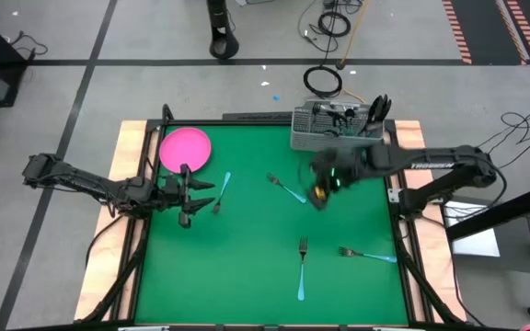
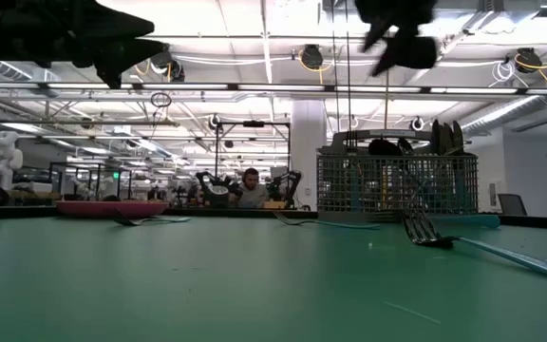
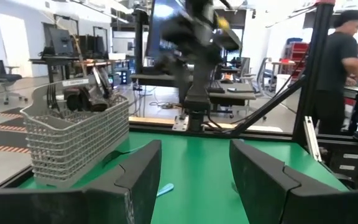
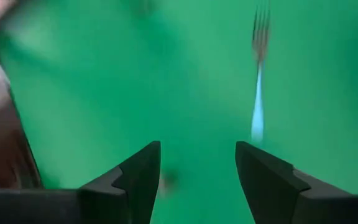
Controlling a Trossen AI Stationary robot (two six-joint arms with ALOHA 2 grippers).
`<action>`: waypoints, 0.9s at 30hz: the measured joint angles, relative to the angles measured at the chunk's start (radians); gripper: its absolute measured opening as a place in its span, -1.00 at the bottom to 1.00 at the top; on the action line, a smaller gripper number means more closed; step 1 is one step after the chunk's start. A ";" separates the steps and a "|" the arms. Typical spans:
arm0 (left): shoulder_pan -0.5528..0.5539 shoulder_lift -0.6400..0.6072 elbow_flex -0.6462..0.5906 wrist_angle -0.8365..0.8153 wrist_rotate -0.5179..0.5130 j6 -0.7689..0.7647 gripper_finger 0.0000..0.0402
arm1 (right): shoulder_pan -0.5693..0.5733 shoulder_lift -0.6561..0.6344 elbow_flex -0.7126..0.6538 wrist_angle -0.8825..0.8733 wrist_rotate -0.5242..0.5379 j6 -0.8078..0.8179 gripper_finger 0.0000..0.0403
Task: Sort silverware
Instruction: Put the blue fork into the gray silverware basket
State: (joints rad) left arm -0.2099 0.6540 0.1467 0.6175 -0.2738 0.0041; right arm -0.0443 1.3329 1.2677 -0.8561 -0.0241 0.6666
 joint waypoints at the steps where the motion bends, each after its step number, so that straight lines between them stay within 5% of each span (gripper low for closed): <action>1: 0.000 0.000 0.000 -0.005 0.006 -0.012 -0.04 | 0.046 0.009 0.000 -0.063 0.000 0.026 -0.02; 9: -0.002 0.000 0.000 -0.084 0.038 -0.070 -0.04 | 0.338 0.059 -0.008 -0.358 0.014 0.226 -0.02; 19: -0.002 0.000 0.000 -0.071 0.038 -0.077 -0.04 | 0.562 0.060 -0.247 -0.252 -0.089 0.365 -0.02; 27: -0.002 0.000 0.000 -0.072 0.038 -0.078 -0.04 | 0.630 0.060 -0.444 -0.044 -0.166 0.380 -0.02</action>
State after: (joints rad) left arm -0.2115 0.6537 0.1463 0.5453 -0.2356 -0.0738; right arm 0.5857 1.3930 0.8241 -0.9000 -0.1904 1.0469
